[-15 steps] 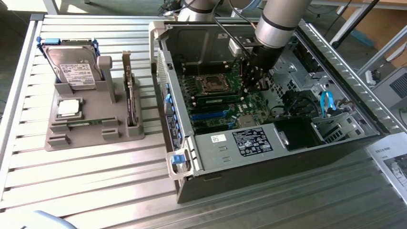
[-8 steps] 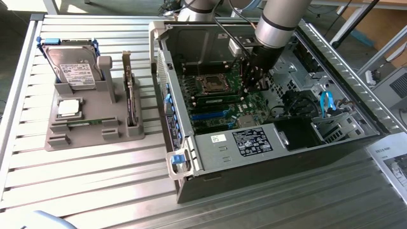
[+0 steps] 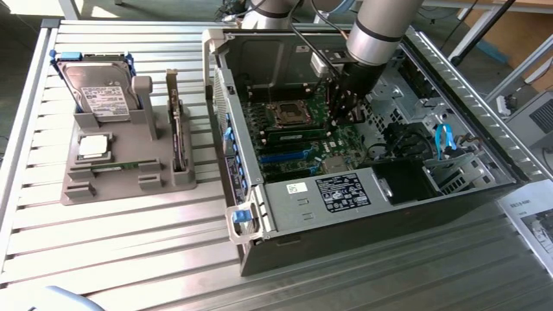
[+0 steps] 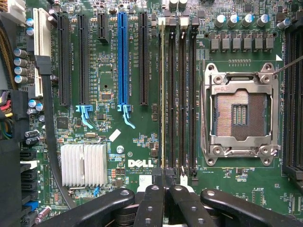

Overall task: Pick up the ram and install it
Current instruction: 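Press down the ram until it locks into place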

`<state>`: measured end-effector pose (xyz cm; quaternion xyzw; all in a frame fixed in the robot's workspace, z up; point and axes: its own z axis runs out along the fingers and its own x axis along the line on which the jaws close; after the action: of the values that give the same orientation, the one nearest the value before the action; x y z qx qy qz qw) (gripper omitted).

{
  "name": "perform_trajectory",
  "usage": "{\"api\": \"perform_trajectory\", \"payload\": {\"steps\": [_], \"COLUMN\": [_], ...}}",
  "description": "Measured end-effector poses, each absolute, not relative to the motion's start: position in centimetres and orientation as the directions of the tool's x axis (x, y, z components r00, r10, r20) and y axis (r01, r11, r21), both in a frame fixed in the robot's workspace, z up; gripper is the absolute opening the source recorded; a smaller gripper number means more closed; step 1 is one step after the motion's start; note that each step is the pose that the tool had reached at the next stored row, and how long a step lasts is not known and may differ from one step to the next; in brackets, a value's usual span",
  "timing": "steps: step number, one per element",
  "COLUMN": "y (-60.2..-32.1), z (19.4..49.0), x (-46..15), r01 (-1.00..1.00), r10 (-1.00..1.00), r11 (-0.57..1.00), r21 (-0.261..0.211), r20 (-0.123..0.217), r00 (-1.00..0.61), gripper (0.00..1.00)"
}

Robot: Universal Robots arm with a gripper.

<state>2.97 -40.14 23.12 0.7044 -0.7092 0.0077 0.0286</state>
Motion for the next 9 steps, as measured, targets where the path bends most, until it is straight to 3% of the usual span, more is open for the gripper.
{"api": "perform_trajectory", "payload": {"steps": [9], "y": [-40.13], "z": [23.11], "x": [2.98], "r01": [-1.000], "r10": [-0.999], "r11": [0.008], "r21": [0.030], "r20": [0.051], "r00": [-0.006], "gripper": [0.10]}}
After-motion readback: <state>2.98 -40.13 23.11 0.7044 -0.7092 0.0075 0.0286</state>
